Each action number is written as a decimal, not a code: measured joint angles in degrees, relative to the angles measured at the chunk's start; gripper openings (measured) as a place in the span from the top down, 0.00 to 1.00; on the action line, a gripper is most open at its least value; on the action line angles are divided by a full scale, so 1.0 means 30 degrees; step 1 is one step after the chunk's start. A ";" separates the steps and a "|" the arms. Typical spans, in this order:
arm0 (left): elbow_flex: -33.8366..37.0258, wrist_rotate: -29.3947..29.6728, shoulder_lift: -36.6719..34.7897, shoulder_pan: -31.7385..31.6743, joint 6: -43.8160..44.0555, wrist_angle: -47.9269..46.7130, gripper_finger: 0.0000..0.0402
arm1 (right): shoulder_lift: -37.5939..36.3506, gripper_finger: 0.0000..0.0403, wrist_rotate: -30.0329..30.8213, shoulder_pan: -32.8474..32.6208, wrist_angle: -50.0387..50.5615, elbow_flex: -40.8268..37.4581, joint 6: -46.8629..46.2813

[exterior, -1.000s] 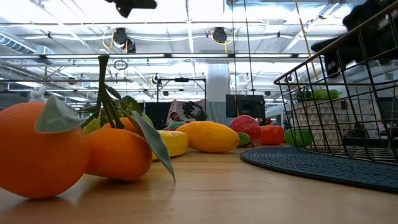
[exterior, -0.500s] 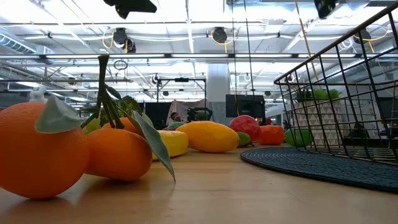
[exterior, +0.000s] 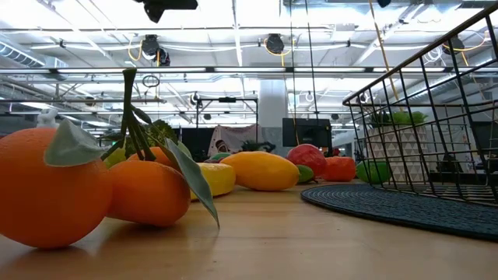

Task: Build produce basket
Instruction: Put the bottom left lime into the wire basket

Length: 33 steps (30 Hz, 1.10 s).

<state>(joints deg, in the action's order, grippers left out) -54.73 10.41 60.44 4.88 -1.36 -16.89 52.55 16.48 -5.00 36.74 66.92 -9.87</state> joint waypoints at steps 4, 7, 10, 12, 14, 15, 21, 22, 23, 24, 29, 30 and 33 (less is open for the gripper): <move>0.0004 0.0022 0.0002 0.0554 -0.0003 0.0032 0.98 | 0.0718 1.00 0.0003 -0.0997 -0.2635 -0.0620 -0.0873; 0.0004 0.0057 0.0075 0.0691 -0.0012 0.0247 0.98 | 0.1285 1.00 0.0030 -0.2677 -0.5511 -0.1582 -0.0132; 0.0004 0.0186 0.0060 0.0694 -0.0060 0.0323 0.97 | 0.1844 1.00 0.1083 -0.4502 -0.7503 -0.2483 -0.0044; 0.0004 0.0442 0.0068 0.0694 -0.0090 0.0228 0.97 | 0.2118 1.00 0.2282 -0.5751 -0.7610 -0.2872 -0.0574; 0.0004 0.0672 0.0068 0.0694 -0.0161 0.0222 0.97 | 0.2384 1.00 0.3508 -0.6865 -0.7601 -0.3127 -0.1139; 0.0004 0.0714 0.0068 0.0694 -0.0225 0.0222 0.97 | 0.2491 1.00 0.4105 -0.7422 -0.7581 -0.3275 -0.1446; 0.0004 0.0714 0.0128 0.0694 0.0032 0.0229 0.95 | 0.3210 1.00 0.7024 -0.9742 -0.9781 -0.5023 -0.1672; 0.0004 0.0714 0.0142 0.0694 0.0124 0.0241 0.93 | 0.3278 1.00 0.7027 -0.9925 -1.0394 -0.5383 -0.1504; 0.0004 0.0714 0.0148 0.0694 0.0155 0.0326 0.92 | 0.3303 1.00 0.7020 -1.0066 -1.0913 -0.5696 -0.1444; 0.0004 0.0721 0.0148 0.0694 0.0222 0.0496 0.90 | 0.3297 1.00 0.7012 -1.0155 -1.1264 -0.5942 -0.1430; 0.0034 0.0733 0.1069 0.0790 0.0628 0.1351 0.82 | 0.3283 1.00 0.7020 -1.0411 -1.1844 -0.6637 -0.1484; 0.0030 0.0736 0.1374 0.0833 0.0638 0.1683 0.80 | 0.3269 1.00 0.7020 -1.0415 -1.1905 -0.6686 -0.1502; 0.0020 0.0678 0.2158 0.0986 0.0638 0.1632 0.80 | 0.3267 1.00 0.6998 -1.0426 -1.1843 -0.6832 -0.1557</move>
<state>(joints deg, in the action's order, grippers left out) -54.67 12.45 66.91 7.84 0.56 -12.00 62.35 37.47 -36.28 1.21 46.42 -14.55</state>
